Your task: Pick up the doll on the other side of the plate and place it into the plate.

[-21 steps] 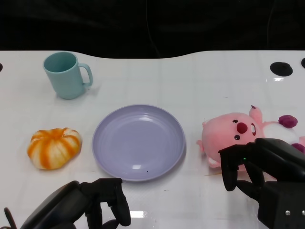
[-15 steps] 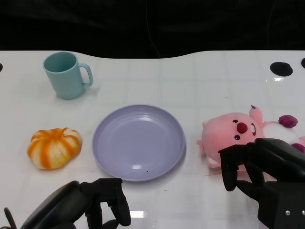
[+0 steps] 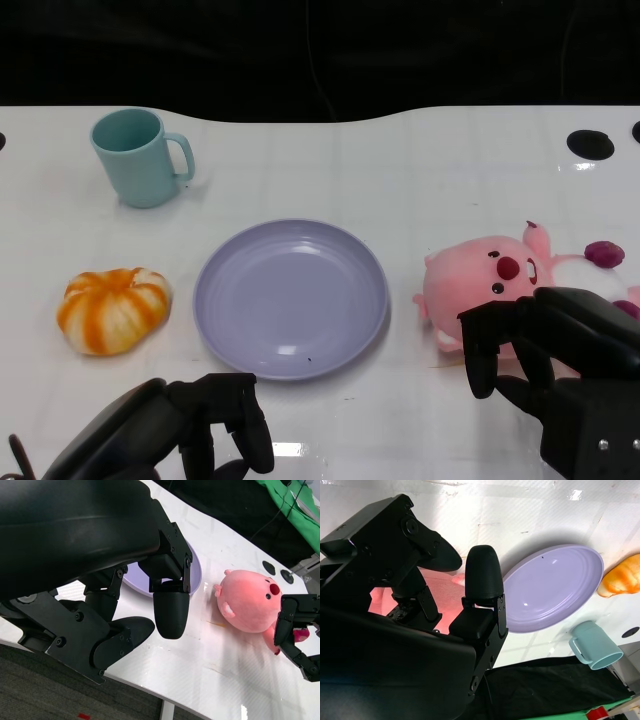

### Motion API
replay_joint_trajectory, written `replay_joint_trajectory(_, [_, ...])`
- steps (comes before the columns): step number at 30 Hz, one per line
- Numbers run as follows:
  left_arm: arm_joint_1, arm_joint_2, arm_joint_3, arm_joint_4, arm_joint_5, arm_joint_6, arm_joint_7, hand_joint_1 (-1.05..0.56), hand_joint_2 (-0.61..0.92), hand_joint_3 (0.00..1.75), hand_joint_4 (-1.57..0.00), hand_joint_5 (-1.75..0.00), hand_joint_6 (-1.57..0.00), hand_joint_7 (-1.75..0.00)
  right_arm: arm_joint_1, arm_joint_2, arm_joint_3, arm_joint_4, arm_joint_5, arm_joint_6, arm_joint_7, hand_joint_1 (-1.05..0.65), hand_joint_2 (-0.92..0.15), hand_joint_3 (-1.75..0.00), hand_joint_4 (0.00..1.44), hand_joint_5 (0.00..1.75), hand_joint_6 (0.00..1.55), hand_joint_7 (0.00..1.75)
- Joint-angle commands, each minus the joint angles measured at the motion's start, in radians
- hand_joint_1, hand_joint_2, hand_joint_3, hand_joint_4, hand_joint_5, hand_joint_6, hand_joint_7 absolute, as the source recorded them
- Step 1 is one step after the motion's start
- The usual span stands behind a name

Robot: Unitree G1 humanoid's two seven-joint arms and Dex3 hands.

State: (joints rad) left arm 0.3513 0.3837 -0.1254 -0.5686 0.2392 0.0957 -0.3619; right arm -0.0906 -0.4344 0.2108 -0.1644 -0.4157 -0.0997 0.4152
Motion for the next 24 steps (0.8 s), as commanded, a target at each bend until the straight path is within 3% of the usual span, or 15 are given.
replay_joint_trajectory(1, [0.0,0.015,0.006,0.003,0.002,-0.014,-0.003,-0.15,0.59,1.08,-0.65,-1.68,-0.63,-1.43,-0.013,-0.017,-0.005,0.006,0.006,-0.012,-0.002,-0.11,-0.36,-1.28,0.85,1.75,0.76,1.5])
replay_joint_trajectory(11, [0.001,0.016,0.01,0.003,-0.001,-0.012,-0.005,-0.15,0.59,1.08,-0.65,-1.69,-0.63,-1.42,-0.014,-0.008,-0.008,0.006,0.012,-0.006,-0.004,-0.1,-0.36,-1.27,0.86,1.75,0.77,1.47])
replay_joint_trajectory(14, [0.0,0.018,0.012,0.006,-0.002,-0.019,-0.005,-0.15,0.59,1.07,-0.65,-1.69,-0.63,-1.42,-0.014,-0.003,-0.013,0.003,0.018,0.001,-0.007,-0.08,-0.37,-1.26,0.85,1.75,0.79,1.36])
replay_joint_trajectory(15, [0.0,0.018,0.012,0.007,-0.001,-0.021,-0.005,-0.15,0.59,1.07,-0.65,-1.69,-0.64,-1.42,-0.014,-0.001,-0.015,0.004,0.021,0.0,-0.01,-0.07,-0.38,-1.23,0.85,1.71,0.81,1.23])
replay_joint_trajectory(17, [0.0,0.019,0.012,0.007,0.0,-0.023,-0.004,-0.14,0.59,1.07,-0.65,-1.68,-0.64,-1.42,-0.012,0.005,-0.02,0.008,0.032,-0.011,-0.02,-0.06,-0.39,-1.22,0.85,1.69,0.83,1.15])
replay_joint_trajectory(22, [0.0,0.019,0.014,0.008,-0.003,-0.017,-0.007,-0.14,0.59,1.07,-0.66,-1.68,-0.64,-1.42,-0.016,0.03,-0.042,0.039,0.084,-0.093,-0.08,-0.11,-0.55,-0.75,0.82,1.15,0.9,0.61])
replay_joint_trajectory(24, [0.0,0.019,0.014,0.009,-0.002,-0.017,-0.006,-0.15,0.59,1.07,-0.66,-1.68,-0.64,-1.42,-0.018,0.035,-0.049,0.048,0.095,-0.12,-0.094,-0.13,-0.58,-0.65,0.81,1.03,0.9,0.49])
